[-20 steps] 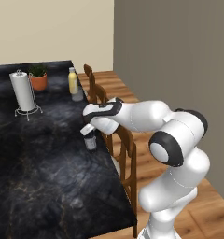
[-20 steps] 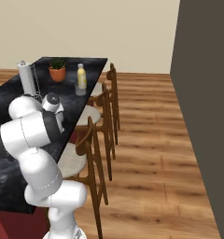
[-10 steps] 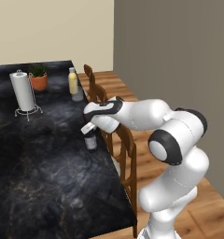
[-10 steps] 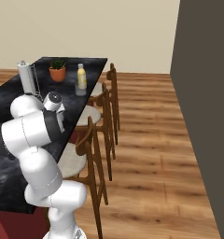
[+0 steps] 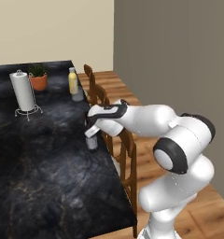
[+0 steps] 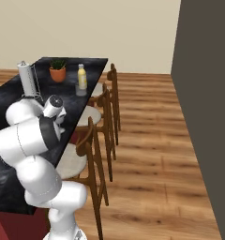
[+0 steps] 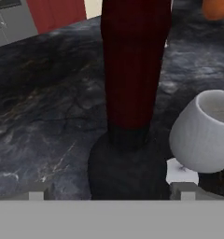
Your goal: There is a wine glass and glass cup on the dining counter. Place the wine bottle next to the wine glass and the juice bottle next to the glass cup.
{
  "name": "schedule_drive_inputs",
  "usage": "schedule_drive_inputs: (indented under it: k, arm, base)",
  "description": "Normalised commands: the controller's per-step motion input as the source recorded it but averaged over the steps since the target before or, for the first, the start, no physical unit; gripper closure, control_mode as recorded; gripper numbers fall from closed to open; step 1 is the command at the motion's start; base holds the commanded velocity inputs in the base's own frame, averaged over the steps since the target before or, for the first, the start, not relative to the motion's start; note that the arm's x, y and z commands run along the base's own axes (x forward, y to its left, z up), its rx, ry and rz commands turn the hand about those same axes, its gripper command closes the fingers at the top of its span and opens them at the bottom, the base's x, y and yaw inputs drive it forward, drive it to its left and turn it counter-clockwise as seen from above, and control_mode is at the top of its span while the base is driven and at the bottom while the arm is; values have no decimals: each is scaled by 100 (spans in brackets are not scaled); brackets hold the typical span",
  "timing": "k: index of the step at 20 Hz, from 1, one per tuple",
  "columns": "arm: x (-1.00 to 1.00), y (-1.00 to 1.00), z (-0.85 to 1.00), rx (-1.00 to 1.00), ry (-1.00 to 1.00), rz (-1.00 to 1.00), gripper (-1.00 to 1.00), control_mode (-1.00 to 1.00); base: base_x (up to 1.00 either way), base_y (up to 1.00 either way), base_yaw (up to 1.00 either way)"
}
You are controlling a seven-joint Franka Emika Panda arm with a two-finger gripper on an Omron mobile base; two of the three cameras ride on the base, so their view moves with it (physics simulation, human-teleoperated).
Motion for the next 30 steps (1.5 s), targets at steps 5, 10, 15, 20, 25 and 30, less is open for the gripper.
schedule_drive_inputs:
  k: [5, 10, 15, 20, 25, 30]
  arm:
    - [-24, -15, -6, 0, -1, 0, -100, -100]
    - [-20, -16, -1, 0, 0, 0, -100, -100]
    - [-28, -20, 1, 0, 0, -1, -100, -100]
    - [-23, -19, 6, 0, 1, -3, -100, -100]
    - [-13, -13, 11, 0, 5, -2, -100, -100]
    - [-28, -21, 17, 0, 6, -2, -100, -100]
  base:
    - [0, 0, 0]
    - [0, 0, 0]
    - [0, 0, 0]
    - [0, 0, 0]
    - [0, 0, 0]
    - [0, 0, 0]
